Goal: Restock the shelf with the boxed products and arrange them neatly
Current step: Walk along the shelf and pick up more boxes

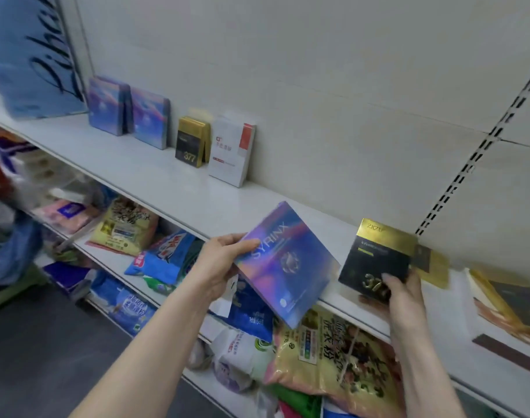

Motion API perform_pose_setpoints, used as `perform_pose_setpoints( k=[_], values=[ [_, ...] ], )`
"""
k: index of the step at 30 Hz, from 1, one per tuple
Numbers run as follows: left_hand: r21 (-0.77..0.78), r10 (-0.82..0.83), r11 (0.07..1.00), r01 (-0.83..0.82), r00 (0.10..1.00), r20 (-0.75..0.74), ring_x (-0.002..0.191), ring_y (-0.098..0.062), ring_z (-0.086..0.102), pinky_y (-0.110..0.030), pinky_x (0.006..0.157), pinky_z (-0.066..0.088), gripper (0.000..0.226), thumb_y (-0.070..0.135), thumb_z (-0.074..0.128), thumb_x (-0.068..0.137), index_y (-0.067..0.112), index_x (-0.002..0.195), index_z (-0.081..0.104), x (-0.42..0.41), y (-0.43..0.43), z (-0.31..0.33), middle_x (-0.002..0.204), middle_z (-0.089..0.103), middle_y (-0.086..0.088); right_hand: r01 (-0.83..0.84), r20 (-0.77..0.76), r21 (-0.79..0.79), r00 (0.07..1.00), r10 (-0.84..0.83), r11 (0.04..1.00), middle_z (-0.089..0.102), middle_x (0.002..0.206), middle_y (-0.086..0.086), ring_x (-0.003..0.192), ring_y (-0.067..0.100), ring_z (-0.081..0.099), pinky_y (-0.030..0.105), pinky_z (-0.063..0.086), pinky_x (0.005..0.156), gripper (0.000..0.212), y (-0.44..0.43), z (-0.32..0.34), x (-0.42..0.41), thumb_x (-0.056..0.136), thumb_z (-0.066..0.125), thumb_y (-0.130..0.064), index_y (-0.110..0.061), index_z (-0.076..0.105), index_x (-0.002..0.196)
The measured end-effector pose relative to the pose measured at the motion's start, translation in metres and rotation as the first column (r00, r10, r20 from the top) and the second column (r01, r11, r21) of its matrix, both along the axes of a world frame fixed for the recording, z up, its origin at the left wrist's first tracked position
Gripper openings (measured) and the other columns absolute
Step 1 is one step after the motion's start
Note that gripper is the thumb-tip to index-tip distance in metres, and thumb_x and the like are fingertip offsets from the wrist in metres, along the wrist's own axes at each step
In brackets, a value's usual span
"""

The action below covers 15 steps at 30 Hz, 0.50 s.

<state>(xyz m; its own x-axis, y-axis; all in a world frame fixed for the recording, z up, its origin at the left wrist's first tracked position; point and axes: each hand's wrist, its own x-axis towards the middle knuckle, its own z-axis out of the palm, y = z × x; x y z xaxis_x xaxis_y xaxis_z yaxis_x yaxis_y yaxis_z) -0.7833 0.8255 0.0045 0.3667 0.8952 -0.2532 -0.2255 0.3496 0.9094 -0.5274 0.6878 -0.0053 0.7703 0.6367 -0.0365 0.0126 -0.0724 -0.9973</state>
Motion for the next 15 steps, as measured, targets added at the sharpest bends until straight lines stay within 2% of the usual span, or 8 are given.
perform_pose_setpoints(
  k=[2,4,7,10,13,15],
  values=[
    [-0.042,0.13,0.991,-0.128,0.989,0.07,0.062,-0.017,0.068,-0.024,0.055,0.057,0.03,0.007,0.071,0.079,-0.002,0.108,0.067,-0.023,0.004,-0.005,0.085,0.074,-0.012,-0.027,0.053,0.009,0.998,0.027,1.0,0.053,0.122,0.0,0.109,0.021,0.052,0.036,0.043,0.09,0.018,0.01,0.0,-0.03,0.104,0.043,-0.029,-0.023,0.045,0.12],
    [-0.063,0.243,0.969,-0.238,0.964,0.105,0.059,-0.016,0.067,-0.024,0.052,0.055,0.028,0.007,0.072,0.078,0.0,0.105,0.068,-0.048,0.01,-0.011,0.085,0.072,-0.012,-0.064,0.08,0.012,0.995,0.062,0.998,0.055,0.117,-0.003,0.106,0.017,0.051,0.029,0.036,0.089,0.018,0.022,0.002,-0.062,0.103,0.042,-0.035,-0.024,0.047,0.117],
    [-0.084,0.375,0.927,-0.367,0.919,0.122,0.056,-0.016,0.065,-0.025,0.051,0.053,0.03,0.011,0.075,0.077,0.004,0.104,0.068,-0.09,0.022,-0.019,0.082,0.07,-0.009,-0.166,0.038,0.05,0.986,0.164,0.985,0.066,0.105,-0.005,0.096,0.012,0.062,0.032,0.047,0.077,0.017,0.046,0.002,-0.109,0.101,0.05,-0.027,-0.02,0.054,0.116],
    [-0.058,0.464,0.886,-0.46,0.88,0.101,0.055,-0.016,0.065,-0.028,0.054,0.054,0.023,0.016,0.076,0.077,0.008,0.097,0.067,-0.141,0.04,-0.027,0.072,0.072,-0.003,-0.241,0.027,0.065,0.97,0.24,0.968,0.072,0.095,-0.004,0.091,0.018,0.068,0.039,0.052,0.08,0.012,0.076,0.0,-0.153,0.097,0.057,-0.015,-0.019,0.059,0.107],
    [-0.06,0.513,0.858,-0.51,0.852,0.106,0.061,-0.019,0.066,-0.029,0.051,0.056,0.013,0.014,0.074,0.081,0.008,0.09,0.067,-0.19,0.062,-0.029,0.073,0.073,-0.004,-0.286,0.017,0.088,0.958,0.285,0.954,0.073,0.102,-0.002,0.096,0.02,0.069,0.038,0.056,0.083,0.016,0.11,-0.003,-0.193,0.097,0.056,-0.012,-0.018,0.057,0.111],
    [-0.059,0.535,0.845,-0.532,0.84,0.092,0.057,-0.016,0.067,-0.027,0.047,0.054,0.012,0.016,0.071,0.084,0.009,0.091,0.065,-0.224,0.081,-0.026,0.072,0.072,-0.003,-0.296,0.008,0.098,0.955,0.297,0.95,0.071,0.108,0.001,0.098,0.018,0.069,0.035,0.056,0.079,0.024,0.138,-0.004,-0.223,0.097,0.056,-0.01,-0.021,0.053,0.118]
  ],
)
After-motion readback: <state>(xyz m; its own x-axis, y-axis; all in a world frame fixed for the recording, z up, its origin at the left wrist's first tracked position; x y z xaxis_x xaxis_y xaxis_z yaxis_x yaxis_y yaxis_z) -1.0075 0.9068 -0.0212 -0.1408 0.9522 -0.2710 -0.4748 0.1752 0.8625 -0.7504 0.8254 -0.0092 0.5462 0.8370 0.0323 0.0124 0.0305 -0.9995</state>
